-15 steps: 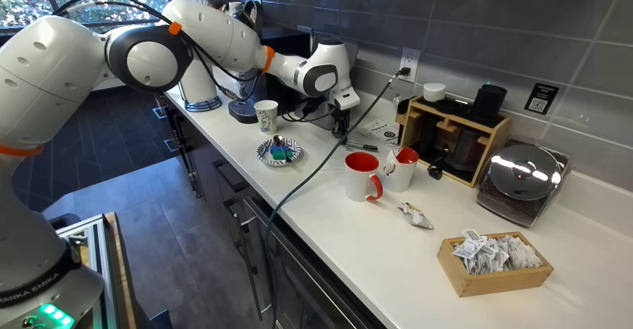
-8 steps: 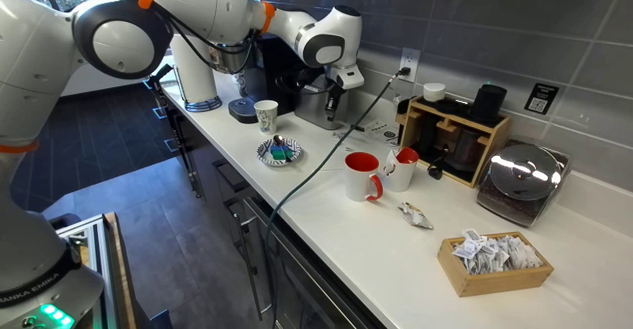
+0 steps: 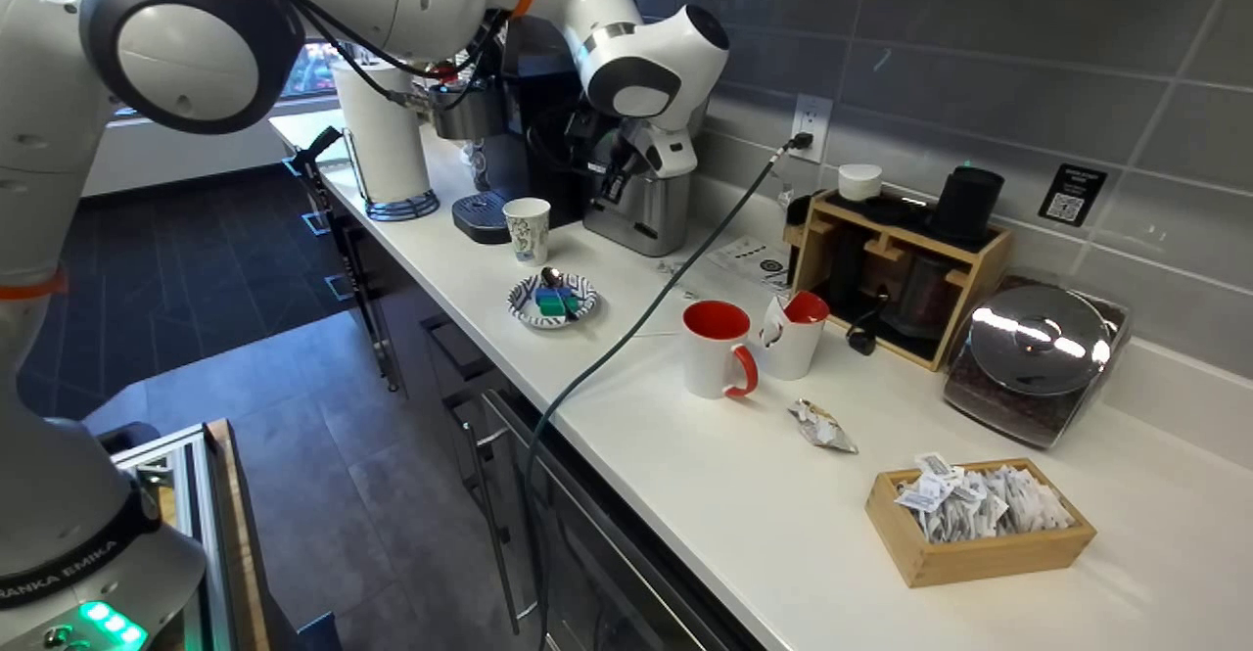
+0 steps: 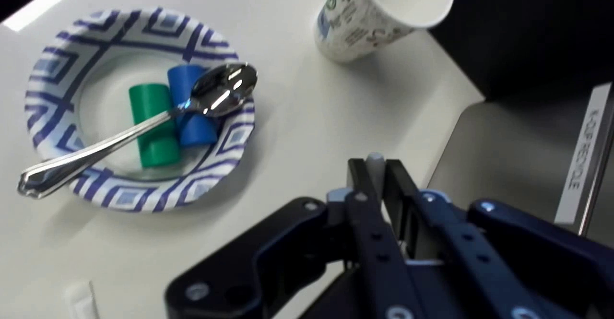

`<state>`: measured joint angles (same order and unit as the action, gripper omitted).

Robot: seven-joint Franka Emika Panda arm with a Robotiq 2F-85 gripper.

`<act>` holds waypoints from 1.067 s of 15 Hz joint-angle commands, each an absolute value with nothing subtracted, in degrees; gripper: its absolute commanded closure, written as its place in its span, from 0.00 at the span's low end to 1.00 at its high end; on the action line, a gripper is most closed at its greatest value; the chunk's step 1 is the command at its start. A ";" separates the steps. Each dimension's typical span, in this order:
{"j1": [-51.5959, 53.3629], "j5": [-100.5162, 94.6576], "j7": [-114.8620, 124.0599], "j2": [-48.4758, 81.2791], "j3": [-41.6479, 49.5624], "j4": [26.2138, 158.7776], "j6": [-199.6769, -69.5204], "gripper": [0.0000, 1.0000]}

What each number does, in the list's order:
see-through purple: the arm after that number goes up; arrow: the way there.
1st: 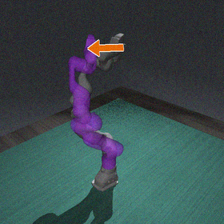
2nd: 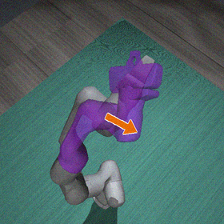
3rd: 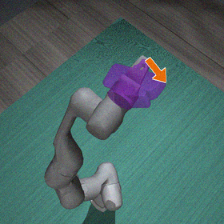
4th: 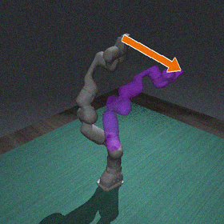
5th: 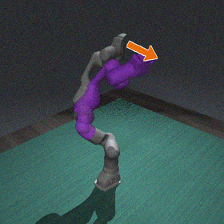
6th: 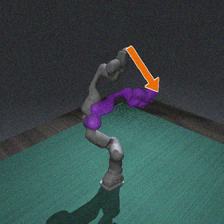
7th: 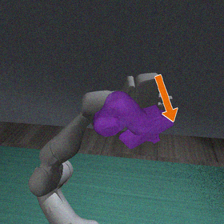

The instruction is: Put the spoon inside the cup

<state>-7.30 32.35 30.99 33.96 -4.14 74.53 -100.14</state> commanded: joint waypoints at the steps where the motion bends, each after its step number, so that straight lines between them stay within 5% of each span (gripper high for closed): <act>1: -9.17 40.80 24.61 30.03 -5.05 80.81 -94.48 0.97; 16: -4.91 55.69 17.81 29.18 -1.71 80.53 -63.37 0.97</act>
<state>-7.61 56.19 17.93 27.68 -2.54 83.29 -66.76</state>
